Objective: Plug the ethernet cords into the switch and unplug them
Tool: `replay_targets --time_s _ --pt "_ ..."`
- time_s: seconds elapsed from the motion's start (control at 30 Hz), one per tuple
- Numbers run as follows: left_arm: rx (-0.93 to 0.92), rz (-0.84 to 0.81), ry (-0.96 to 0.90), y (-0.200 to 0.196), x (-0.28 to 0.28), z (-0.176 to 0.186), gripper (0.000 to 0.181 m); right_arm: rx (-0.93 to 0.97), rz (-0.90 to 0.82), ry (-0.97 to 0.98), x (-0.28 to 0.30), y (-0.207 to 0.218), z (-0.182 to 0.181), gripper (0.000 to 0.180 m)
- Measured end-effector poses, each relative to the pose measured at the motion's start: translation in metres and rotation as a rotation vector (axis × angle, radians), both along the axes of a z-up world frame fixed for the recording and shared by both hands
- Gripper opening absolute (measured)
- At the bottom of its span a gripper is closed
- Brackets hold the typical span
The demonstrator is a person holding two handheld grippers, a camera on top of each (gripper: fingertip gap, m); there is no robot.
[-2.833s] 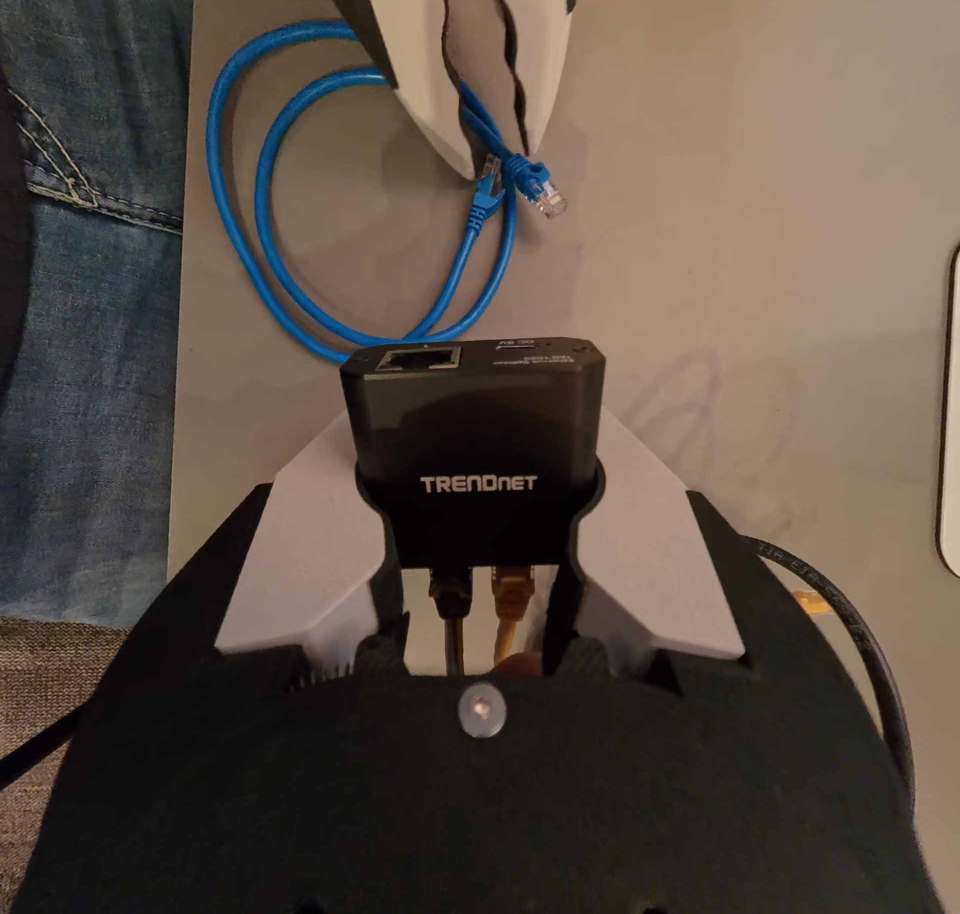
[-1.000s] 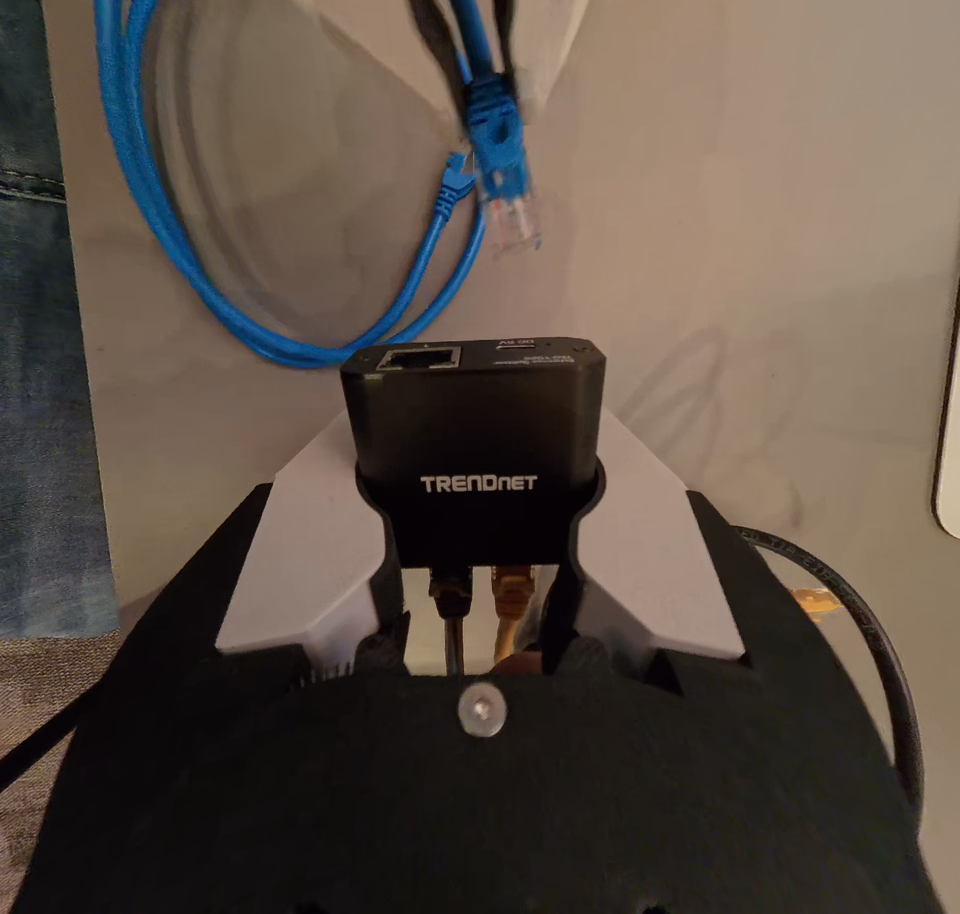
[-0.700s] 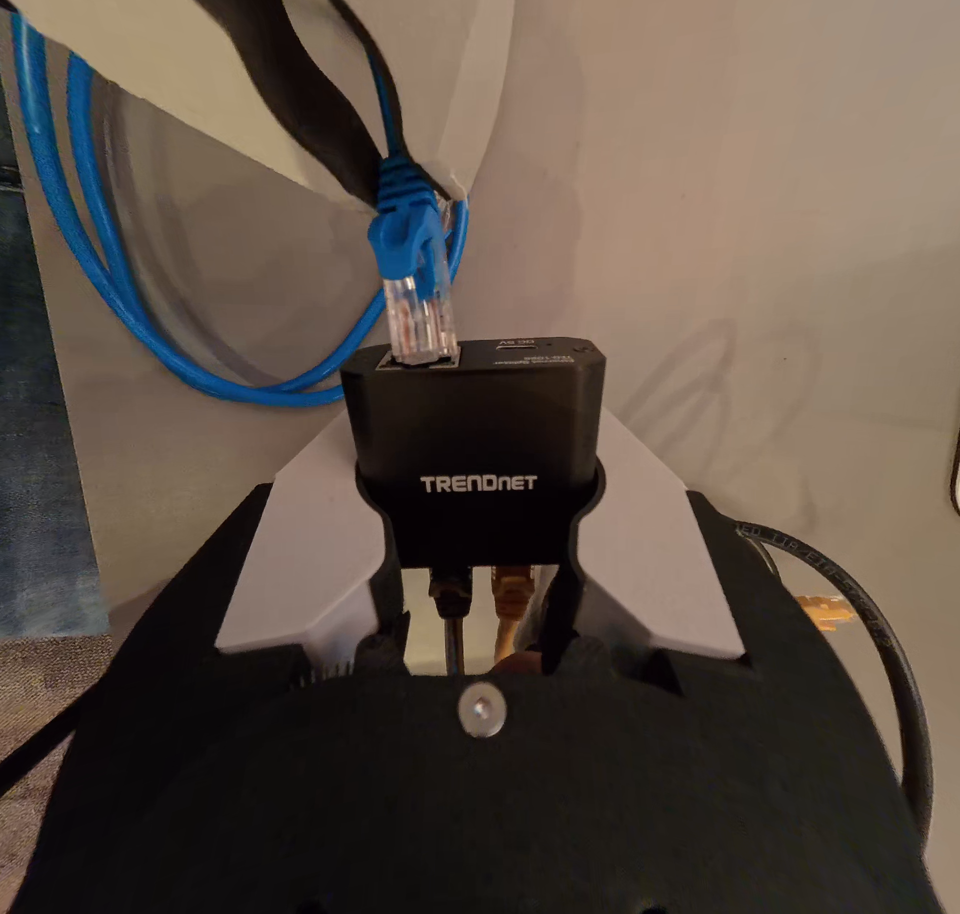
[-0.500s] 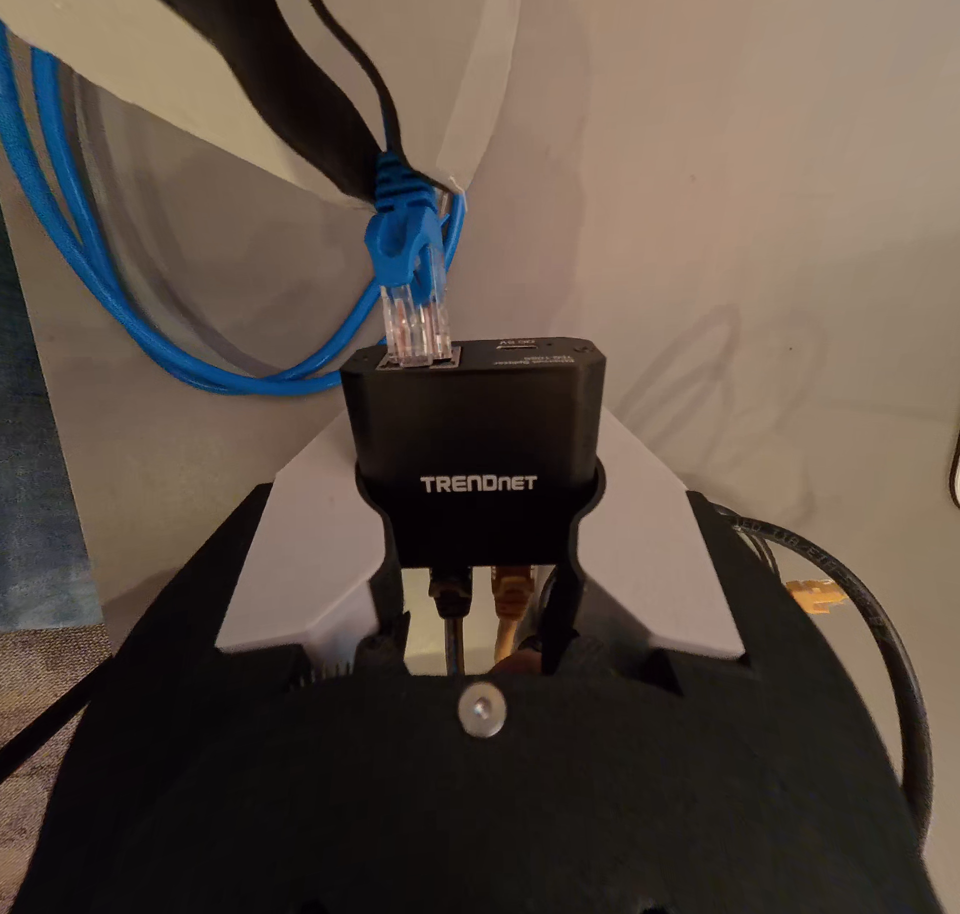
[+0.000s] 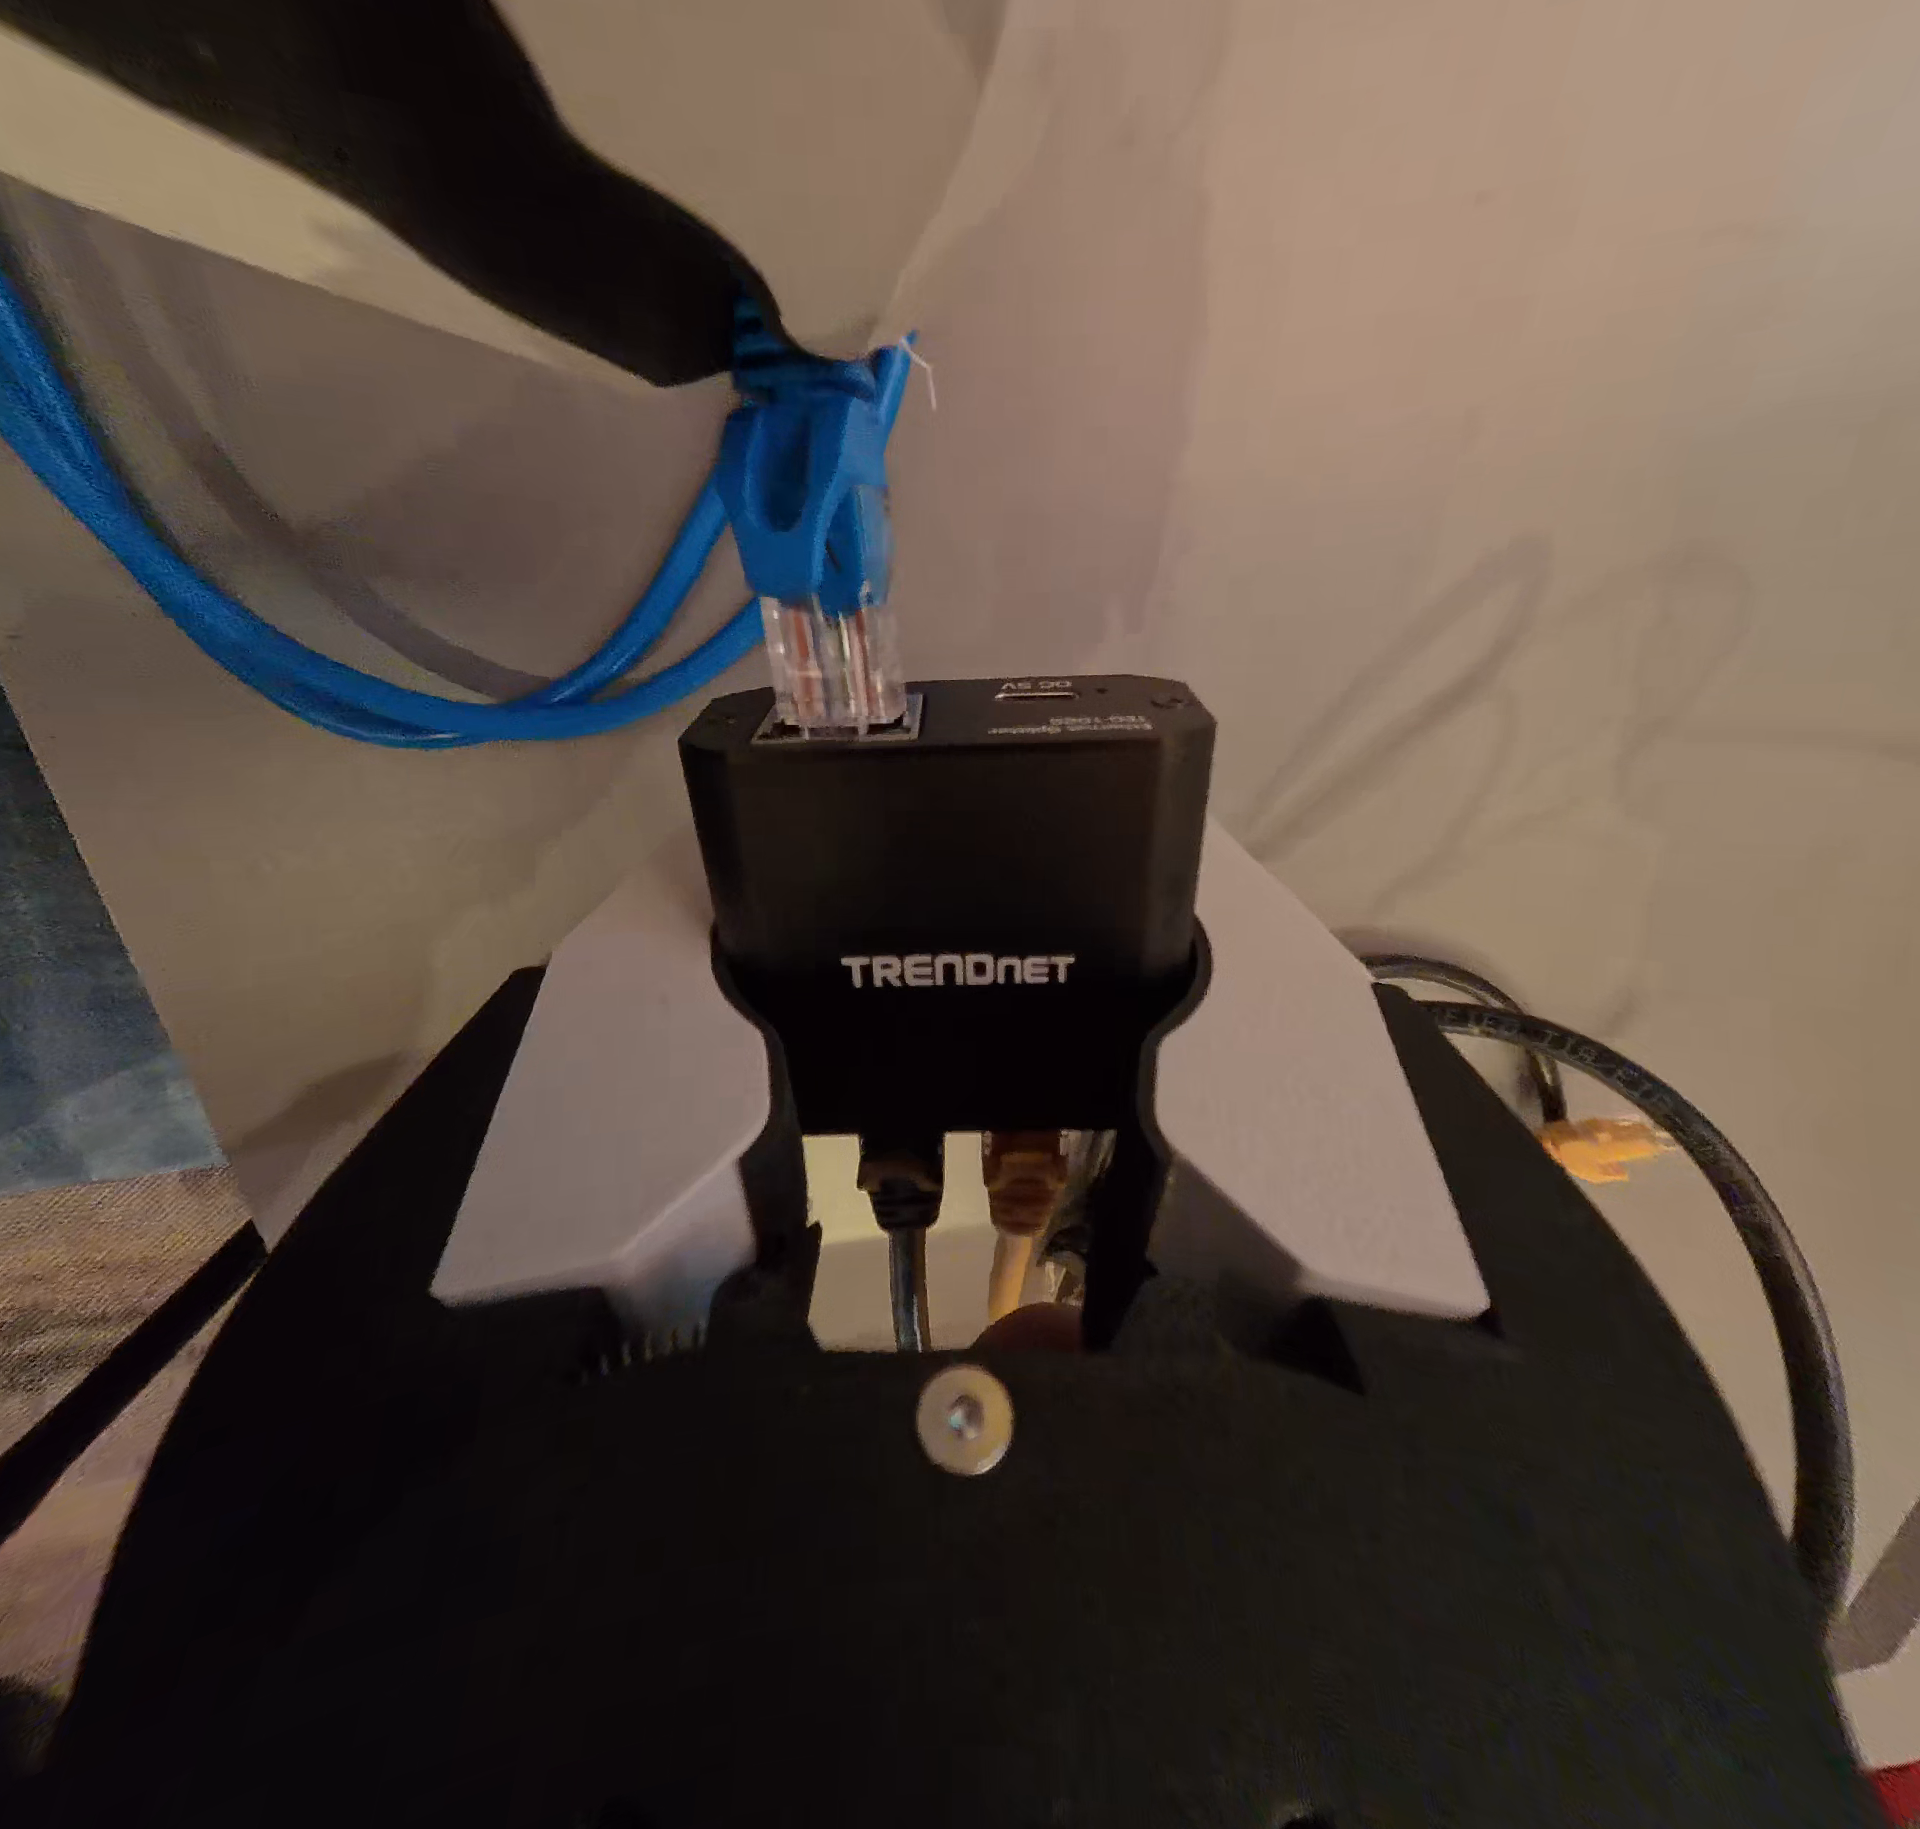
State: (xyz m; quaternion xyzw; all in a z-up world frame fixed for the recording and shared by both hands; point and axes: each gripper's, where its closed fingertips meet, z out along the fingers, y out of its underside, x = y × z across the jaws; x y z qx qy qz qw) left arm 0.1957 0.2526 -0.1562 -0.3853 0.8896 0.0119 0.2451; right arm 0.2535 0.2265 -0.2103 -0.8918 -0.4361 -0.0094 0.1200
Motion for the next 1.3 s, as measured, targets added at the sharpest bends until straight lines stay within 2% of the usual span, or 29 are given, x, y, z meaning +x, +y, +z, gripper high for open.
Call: replay_targets --time_s 0.33,0.7,0.87,1.1,1.3 --pt "-0.081 0.015 0.065 0.001 -0.004 -0.009 0.009 -0.038 -0.008 0.086 -0.011 -0.001 -0.002 0.069" --pt "-0.146 0.026 0.105 -0.005 -0.001 -0.010 0.009 -0.075 -0.026 0.090 -0.007 -0.007 -0.006 0.069" --pt "-0.180 0.063 0.003 -0.004 0.006 -0.003 0.010 -0.040 -0.047 0.148 -0.006 -0.003 -0.002 0.069" --pt "-0.293 0.131 -0.285 -0.006 0.017 0.011 0.011 0.026 -0.070 0.213 -0.003 0.001 0.012 0.070" --pt "-0.155 0.128 -0.468 -0.006 0.020 0.019 0.010 0.063 -0.069 0.222 -0.005 0.002 0.023 0.070"
